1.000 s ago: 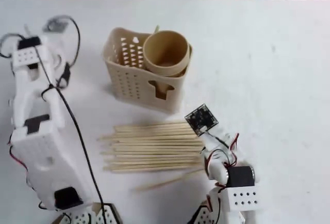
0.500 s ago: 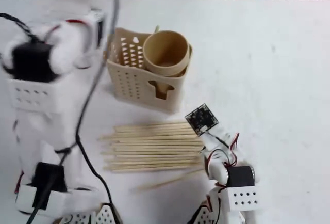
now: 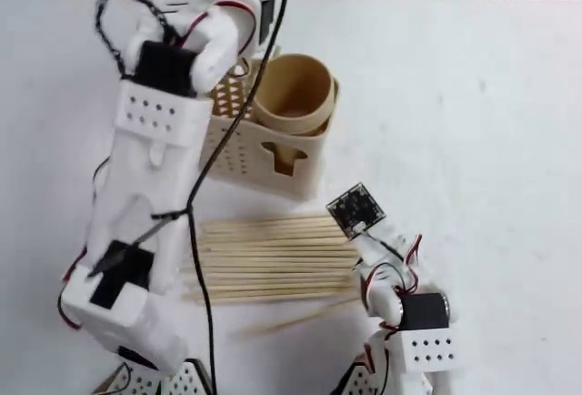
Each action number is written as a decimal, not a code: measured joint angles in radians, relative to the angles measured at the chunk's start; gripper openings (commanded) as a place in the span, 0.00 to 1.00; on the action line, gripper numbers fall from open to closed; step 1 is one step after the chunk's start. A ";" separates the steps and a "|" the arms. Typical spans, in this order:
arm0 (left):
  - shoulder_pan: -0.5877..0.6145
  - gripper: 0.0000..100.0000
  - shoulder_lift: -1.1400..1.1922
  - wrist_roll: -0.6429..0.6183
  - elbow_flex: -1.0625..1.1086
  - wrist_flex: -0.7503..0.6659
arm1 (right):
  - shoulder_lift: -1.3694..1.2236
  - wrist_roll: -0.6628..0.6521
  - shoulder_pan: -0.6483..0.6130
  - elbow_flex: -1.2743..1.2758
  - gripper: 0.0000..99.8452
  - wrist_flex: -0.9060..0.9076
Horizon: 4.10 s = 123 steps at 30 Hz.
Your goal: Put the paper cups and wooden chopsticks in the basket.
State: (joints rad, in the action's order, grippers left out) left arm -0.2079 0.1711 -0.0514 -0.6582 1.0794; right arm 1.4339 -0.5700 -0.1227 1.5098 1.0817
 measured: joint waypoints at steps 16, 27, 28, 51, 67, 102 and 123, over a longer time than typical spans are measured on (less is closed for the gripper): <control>0.054 0.07 0.017 -0.002 0.002 0.166 | 0.000 0.000 0.000 0.000 0.02 -0.003; 0.055 0.07 0.017 0.026 0.000 0.224 | 0.000 0.000 0.000 0.000 0.02 -0.003; 0.055 0.07 0.017 0.028 0.000 0.232 | 0.000 0.000 0.000 0.000 0.02 -0.003; 0.640 0.10 -0.275 0.281 0.390 0.615 | 0.000 -0.066 0.035 -0.071 0.05 -0.012; 0.669 0.24 -0.313 0.219 1.402 -0.242 | -0.749 -0.252 -0.546 -0.529 0.18 0.183; 0.720 0.24 -0.187 0.212 1.396 -0.299 | -1.111 -0.258 -0.652 -0.578 0.02 -0.207; 0.720 0.24 -0.187 0.212 1.396 -0.299 | -0.787 -0.023 -0.552 -0.934 0.01 0.026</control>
State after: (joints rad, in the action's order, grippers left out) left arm 0.5117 -0.0161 0.1603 0.7380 0.7802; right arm 0.6467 -0.5930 -0.6751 0.5754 1.1078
